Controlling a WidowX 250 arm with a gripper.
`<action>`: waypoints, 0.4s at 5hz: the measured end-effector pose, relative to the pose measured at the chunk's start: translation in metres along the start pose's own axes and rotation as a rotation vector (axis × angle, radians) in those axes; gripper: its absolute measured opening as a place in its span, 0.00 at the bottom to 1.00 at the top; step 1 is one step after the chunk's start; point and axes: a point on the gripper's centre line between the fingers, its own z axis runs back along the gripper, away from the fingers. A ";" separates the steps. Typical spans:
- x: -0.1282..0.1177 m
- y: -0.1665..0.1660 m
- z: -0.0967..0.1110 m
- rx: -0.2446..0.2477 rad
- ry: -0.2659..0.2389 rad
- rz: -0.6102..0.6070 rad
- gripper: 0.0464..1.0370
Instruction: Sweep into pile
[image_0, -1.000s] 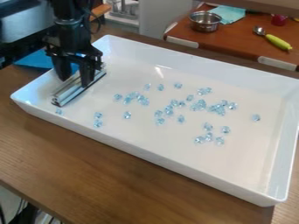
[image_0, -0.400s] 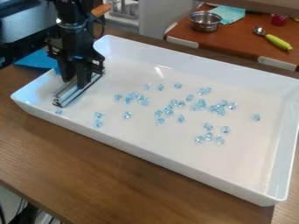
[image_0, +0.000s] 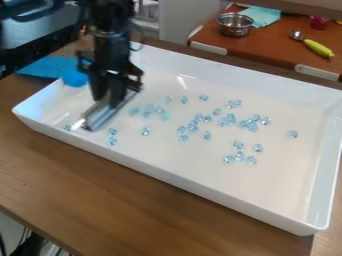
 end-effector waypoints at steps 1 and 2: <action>-0.001 -0.020 0.002 0.000 0.015 -0.010 0.30; 0.000 -0.045 0.004 0.004 0.008 -0.035 0.30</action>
